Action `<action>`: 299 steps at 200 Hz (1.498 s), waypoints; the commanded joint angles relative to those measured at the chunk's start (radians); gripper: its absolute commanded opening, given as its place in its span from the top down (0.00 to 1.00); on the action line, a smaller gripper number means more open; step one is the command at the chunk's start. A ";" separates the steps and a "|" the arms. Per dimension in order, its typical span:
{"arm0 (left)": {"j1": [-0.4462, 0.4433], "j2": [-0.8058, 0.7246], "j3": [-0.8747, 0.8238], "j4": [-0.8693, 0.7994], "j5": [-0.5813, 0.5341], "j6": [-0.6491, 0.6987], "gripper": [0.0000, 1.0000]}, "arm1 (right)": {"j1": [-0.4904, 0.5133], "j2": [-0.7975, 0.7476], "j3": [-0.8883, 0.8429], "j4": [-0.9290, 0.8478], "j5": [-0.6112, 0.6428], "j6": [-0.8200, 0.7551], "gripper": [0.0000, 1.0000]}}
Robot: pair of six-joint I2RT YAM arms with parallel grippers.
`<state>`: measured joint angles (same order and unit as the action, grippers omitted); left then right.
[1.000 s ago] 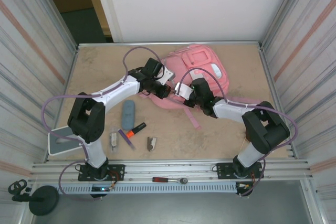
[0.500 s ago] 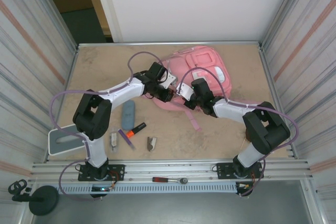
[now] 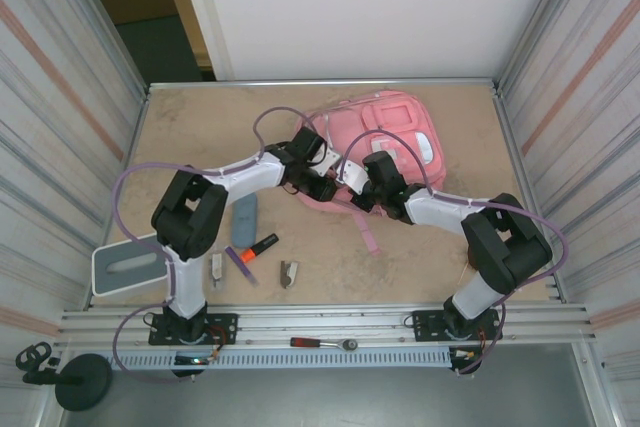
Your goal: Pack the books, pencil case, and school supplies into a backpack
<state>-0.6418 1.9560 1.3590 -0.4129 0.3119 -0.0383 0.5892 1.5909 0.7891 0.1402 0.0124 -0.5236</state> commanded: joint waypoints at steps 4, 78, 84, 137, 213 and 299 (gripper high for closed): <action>0.006 0.051 0.006 -0.009 -0.076 -0.003 0.76 | 0.006 -0.007 -0.005 -0.005 0.001 0.053 1.00; 0.006 0.047 0.019 0.006 -0.027 0.021 0.98 | 0.006 -0.005 -0.009 -0.019 0.031 0.048 1.00; 0.006 0.027 0.006 0.023 -0.014 0.020 1.00 | 0.006 -0.008 -0.011 -0.019 0.036 0.047 1.00; 0.000 -0.058 -0.020 0.133 0.219 -0.038 1.00 | 0.012 -0.035 -0.017 0.001 -0.008 0.092 1.00; -0.019 -0.066 -0.035 0.235 0.348 -0.073 1.00 | 0.022 -0.062 -0.029 0.028 -0.043 0.134 1.00; 0.060 -0.239 -0.149 0.005 -0.329 -0.107 1.00 | -0.011 -0.061 -0.047 -0.035 0.101 0.068 1.00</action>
<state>-0.6353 1.8233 1.2488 -0.3222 0.3237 -0.1360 0.5900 1.5566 0.7677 0.1638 0.0338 -0.4496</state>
